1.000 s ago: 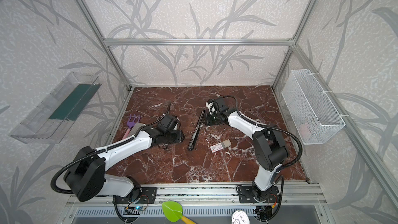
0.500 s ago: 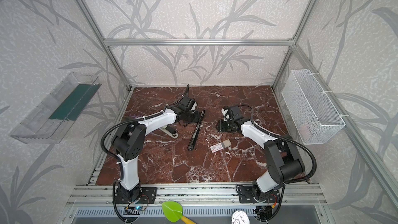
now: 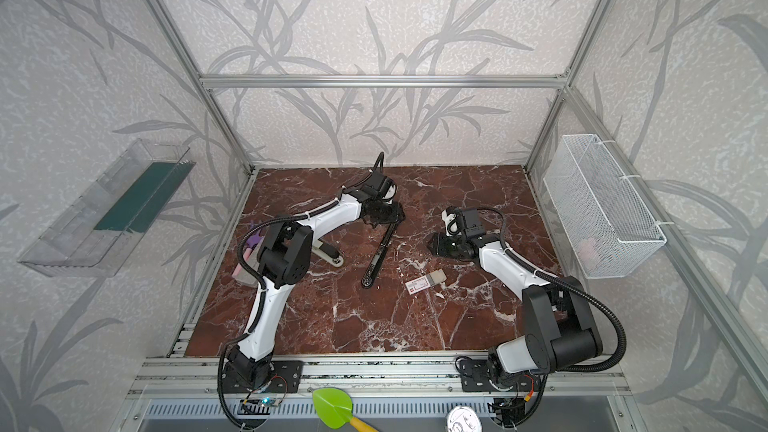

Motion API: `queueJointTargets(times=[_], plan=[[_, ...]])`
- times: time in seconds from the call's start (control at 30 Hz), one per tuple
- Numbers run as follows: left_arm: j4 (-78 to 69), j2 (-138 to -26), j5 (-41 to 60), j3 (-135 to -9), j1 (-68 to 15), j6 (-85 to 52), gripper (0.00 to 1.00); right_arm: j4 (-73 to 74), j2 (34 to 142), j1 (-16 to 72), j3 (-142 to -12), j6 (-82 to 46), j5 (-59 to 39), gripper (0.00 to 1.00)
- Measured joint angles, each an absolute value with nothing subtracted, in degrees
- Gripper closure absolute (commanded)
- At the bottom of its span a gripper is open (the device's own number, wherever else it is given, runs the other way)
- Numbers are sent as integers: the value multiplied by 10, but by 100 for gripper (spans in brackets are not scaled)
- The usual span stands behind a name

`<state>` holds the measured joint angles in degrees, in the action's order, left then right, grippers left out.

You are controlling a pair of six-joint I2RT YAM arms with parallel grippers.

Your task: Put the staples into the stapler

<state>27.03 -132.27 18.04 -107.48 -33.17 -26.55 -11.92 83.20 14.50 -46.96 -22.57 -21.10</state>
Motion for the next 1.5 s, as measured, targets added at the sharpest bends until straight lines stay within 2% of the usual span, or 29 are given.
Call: queueJointTargets(times=[0.4, 0.77, 1.0, 1.33, 1.5], plan=[[268, -1308, 283, -1038, -387, -245, 55, -110, 837, 136, -467, -226, -216, 54], [277, -1242, 180, -959, -412, -159, 49, -109, 809, 90, -460, -225, -216, 54], [255, -1171, 159, -861, -408, -130, 47, -102, 808, 87, -451, -226, -224, 54], [242, -1182, 130, -856, -423, -93, 48, -79, 817, 87, -445, -228, -240, 54], [242, -1207, 116, -859, -430, -79, 53, -62, 820, 87, -444, -232, -251, 54]])
